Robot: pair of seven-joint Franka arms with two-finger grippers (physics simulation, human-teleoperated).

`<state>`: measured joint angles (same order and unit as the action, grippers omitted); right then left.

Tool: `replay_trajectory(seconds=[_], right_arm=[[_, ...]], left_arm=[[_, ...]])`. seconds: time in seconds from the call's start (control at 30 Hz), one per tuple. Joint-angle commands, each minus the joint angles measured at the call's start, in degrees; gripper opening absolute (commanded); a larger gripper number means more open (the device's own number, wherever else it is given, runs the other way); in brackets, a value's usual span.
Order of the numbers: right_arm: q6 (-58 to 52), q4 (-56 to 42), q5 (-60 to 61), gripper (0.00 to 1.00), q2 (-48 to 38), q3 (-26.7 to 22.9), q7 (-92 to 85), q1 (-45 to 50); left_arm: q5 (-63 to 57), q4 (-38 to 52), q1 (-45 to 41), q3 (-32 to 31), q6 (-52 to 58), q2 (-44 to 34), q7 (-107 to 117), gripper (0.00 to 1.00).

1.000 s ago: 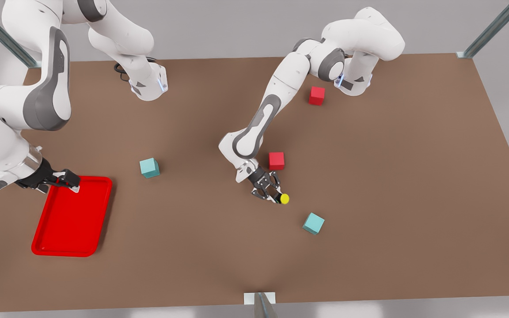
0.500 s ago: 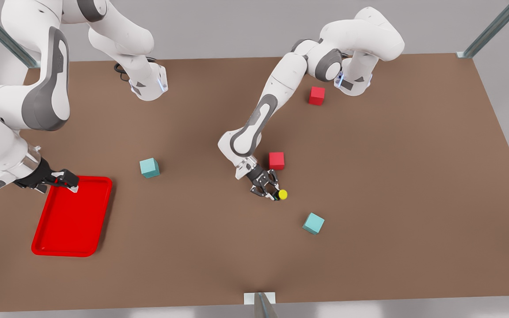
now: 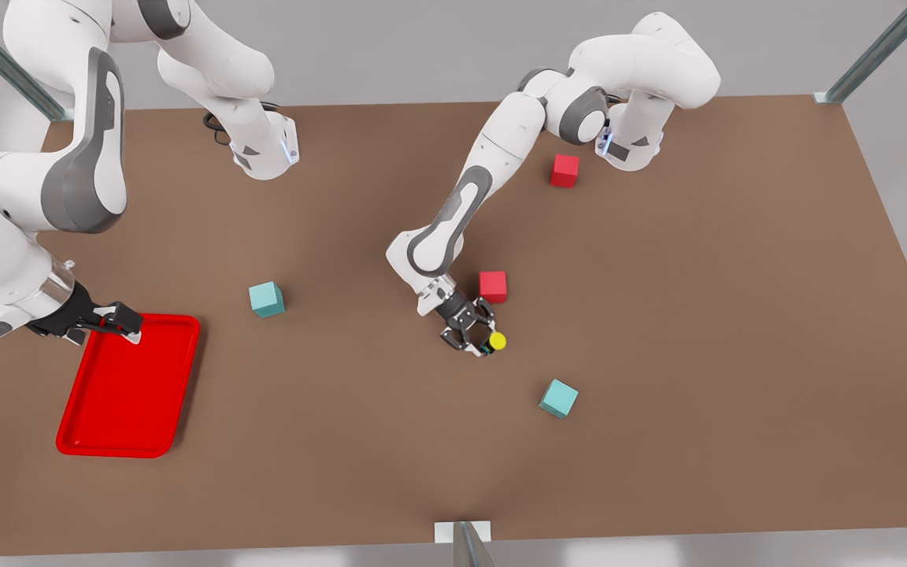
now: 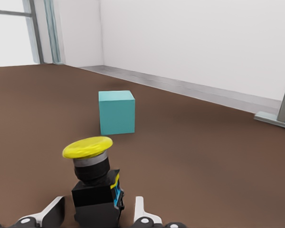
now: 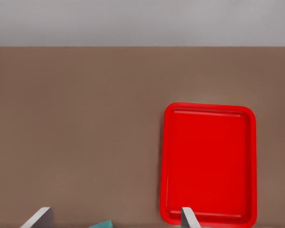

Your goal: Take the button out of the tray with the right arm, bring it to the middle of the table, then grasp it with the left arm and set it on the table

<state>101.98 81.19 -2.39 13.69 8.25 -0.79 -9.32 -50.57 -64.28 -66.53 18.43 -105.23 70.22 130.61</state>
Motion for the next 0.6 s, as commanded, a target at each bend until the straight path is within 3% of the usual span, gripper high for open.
replay_trajectory(seconds=[0.0,0.2,0.47,0.53,0.57], right_arm=[[-0.02,0.02,0.11,1.00,-0.06,0.01,-0.08,0.00],[-0.02,-0.07,0.11,1.00,-0.06,0.01,-0.08,0.00],[0.07,0.02,0.02,1.00,0.03,0.01,-0.08,-0.09],[-0.02,-0.06,0.02,1.00,-0.06,0.01,-0.08,-0.09],[-0.02,0.02,0.11,1.00,0.03,0.01,-0.08,-0.18]], left_arm=[[0.12,0.03,0.00,-0.06,0.11,-0.09,2.36,1.00],[0.12,0.29,0.08,-0.06,0.11,-1.23,1.31,1.00],[1.26,-0.41,2.19,-0.06,3.10,-10.72,-9.06,1.00],[6.00,-0.32,4.74,-0.41,2.75,-17.74,-18.37,1.00],[13.90,0.03,7.55,-0.58,2.31,-23.98,-27.15,1.00]])
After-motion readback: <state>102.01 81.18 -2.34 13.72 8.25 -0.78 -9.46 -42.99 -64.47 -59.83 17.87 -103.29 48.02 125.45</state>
